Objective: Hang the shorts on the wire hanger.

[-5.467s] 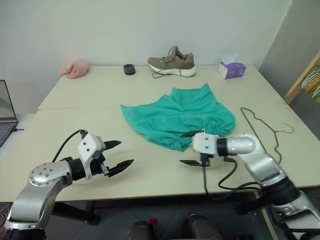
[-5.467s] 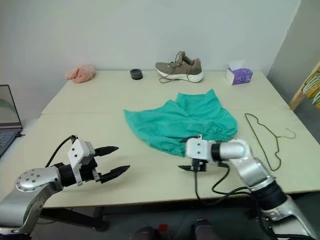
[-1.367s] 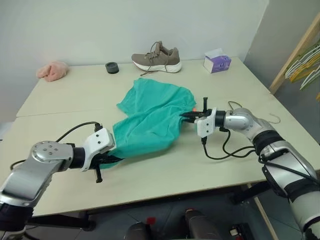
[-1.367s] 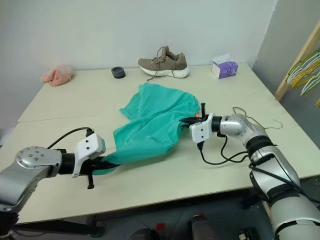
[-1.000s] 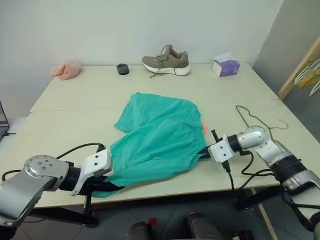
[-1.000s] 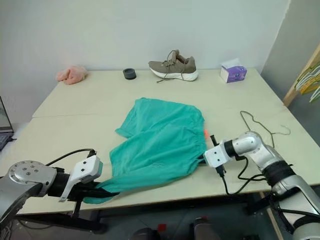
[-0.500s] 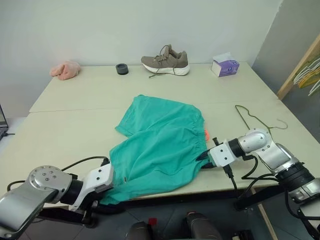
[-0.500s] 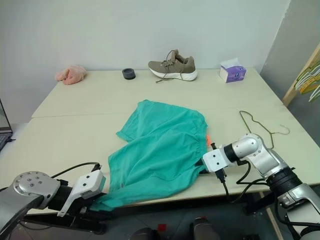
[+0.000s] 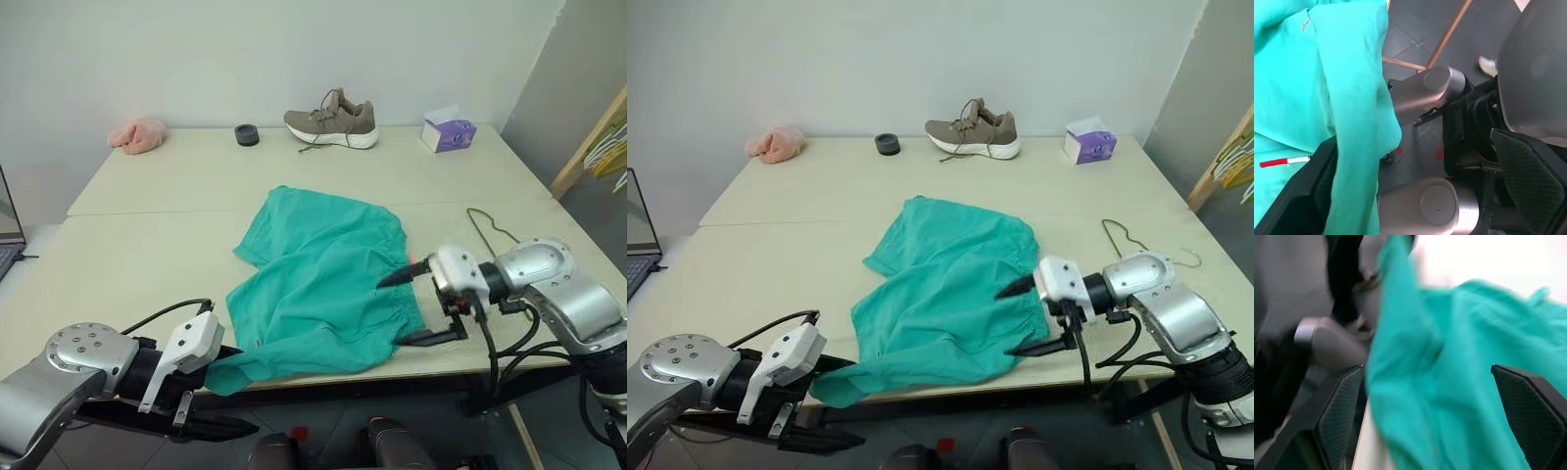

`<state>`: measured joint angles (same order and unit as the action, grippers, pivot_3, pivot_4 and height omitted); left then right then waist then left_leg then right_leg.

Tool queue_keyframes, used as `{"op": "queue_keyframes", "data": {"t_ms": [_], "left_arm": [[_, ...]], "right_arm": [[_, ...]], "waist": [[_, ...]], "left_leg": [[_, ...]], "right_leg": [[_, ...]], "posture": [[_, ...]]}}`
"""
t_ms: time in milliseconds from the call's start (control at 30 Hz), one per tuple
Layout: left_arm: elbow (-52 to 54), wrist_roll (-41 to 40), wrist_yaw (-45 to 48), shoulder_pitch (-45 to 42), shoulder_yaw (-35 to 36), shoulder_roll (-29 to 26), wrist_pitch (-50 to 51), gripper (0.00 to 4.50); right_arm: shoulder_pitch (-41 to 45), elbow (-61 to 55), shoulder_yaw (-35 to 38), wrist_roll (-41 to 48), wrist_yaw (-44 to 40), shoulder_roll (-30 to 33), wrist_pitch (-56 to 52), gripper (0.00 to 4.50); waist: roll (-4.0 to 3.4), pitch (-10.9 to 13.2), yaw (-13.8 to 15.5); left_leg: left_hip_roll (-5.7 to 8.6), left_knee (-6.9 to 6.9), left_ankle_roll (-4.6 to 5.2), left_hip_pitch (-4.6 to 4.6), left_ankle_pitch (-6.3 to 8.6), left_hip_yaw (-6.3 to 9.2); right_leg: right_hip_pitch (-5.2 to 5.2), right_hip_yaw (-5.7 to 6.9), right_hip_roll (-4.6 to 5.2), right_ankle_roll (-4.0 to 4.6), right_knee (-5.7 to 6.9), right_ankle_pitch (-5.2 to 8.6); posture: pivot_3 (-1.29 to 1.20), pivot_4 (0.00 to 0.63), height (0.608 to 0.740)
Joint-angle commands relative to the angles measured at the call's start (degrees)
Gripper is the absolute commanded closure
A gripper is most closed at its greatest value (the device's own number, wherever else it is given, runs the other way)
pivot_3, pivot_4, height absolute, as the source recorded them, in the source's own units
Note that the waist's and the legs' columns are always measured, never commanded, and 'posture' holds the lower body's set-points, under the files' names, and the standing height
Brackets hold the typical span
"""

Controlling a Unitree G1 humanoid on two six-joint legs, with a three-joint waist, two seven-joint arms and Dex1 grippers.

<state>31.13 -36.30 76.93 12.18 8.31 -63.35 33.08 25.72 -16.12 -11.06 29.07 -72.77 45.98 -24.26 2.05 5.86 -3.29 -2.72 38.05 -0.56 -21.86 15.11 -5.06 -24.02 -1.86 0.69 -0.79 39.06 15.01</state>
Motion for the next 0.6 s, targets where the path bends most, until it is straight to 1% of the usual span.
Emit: {"op": "queue_keyframes", "data": {"t_ms": [33, 67, 100, 200, 333, 433, 533, 600], "left_arm": [[-2.3, 8.9, 1.9, 0.9, -1.6, -4.4, -7.7, 0.0], [-3.7, 13.7, 2.2, 1.2, -2.9, -6.1, -11.9, 0.0], [-4.7, 16.4, 2.4, 1.2, -3.6, -7.2, -14.6, 0.0], [-5.3, 16.4, 2.4, -1.1, -3.4, -7.1, -16.7, 0.0], [-5.2, 16.2, 1.7, -4.0, -1.8, -6.8, -17.6, 0.0], [-5.0, 10.9, -2.4, -10.1, 0.6, -2.8, -13.6, 0.0], [-4.4, 2.3, -9.2, -17.7, 2.8, 3.9, -6.8, 0.0], [-4.4, -1.1, -12.4, -20.4, 3.6, 7.1, -3.6, 0.0]], "right_arm": [[-2.8, -3.1, 6.0, 3.8, 5.8, -0.4, -5.1, 0.02], [-4.4, -4.4, 6.9, 4.1, 6.9, -0.3, -5.9, 0.02], [-5.8, -5.5, 7.3, 4.2, 7.7, -0.3, -6.4, 0.02], [-8.4, -7.6, 7.3, 3.5, 9.2, -0.6, -6.6, 0.02], [-9.7, -8.5, 7.2, 3.3, 10.3, -1.0, -6.7, 0.02], [-9.9, -8.0, 7.8, 3.4, 11.0, -1.4, -6.5, 0.02], [-9.7, -6.9, 9.2, 3.7, 13.0, -2.5, -6.5, 0.02], [-9.4, -6.2, 10.7, 4.0, 14.8, -3.3, -6.9, 0.02]], "waist": [[0.0, 0.0, 0.0], [0.01, 0.0, 0.0], [0.0, 0.0, 0.1], [-0.01, 0.0, 0.0], [0.0, 0.0, 0.0], [0.02, 0.0, 0.0], [0.04, 0.0, 0.2], [0.08, 0.0, 0.1]], "left_leg": [[0.01, 0.0, 0.0, 0.0, 0.0, -0.01], [0.01, 0.0, 0.0, 0.0, 0.0, -0.02], [0.02, -0.02, 0.0, 0.01, 0.0, 0.0], [0.0, -0.06, 0.0, 0.01, 0.0, -0.01], [-0.01, -0.06, 0.01, 0.0, 0.0, -0.03], [-0.03, -0.07, 0.01, -0.02, 0.01, -0.02], [-0.02, -0.03, 0.02, -0.03, 0.01, 0.02], [-0.02, 0.0, 0.02, -0.04, 0.01, 0.02]], "right_leg": [[-0.01, -0.01, 0.0, 0.0, 0.0, 0.01], [-0.02, -0.01, 0.0, 0.02, -0.01, 0.02], [0.0, 0.01, 0.0, 0.06, -0.03, 0.05], [-0.02, 0.01, 0.0, 0.05, -0.02, 0.08], [-0.03, 0.01, 0.0, 0.0, -0.02, 0.09], [-0.03, 0.02, -0.05, -0.01, -0.02, 0.09], [0.0, 0.03, -0.06, -0.05, -0.01, 0.07], [0.02, 0.02, -0.07, -0.1, -0.02, 0.04]], "posture": [[-0.09, 0.085, 0.74], [-0.09, 0.086, 0.74], [-0.1, 0.086, 0.74], [-0.1, 0.084, 0.74], [-0.09, 0.085, 0.74], [-0.09, 0.085, 0.74], [-0.09, 0.087, 0.74], [-0.09, 0.087, 0.74]]}}
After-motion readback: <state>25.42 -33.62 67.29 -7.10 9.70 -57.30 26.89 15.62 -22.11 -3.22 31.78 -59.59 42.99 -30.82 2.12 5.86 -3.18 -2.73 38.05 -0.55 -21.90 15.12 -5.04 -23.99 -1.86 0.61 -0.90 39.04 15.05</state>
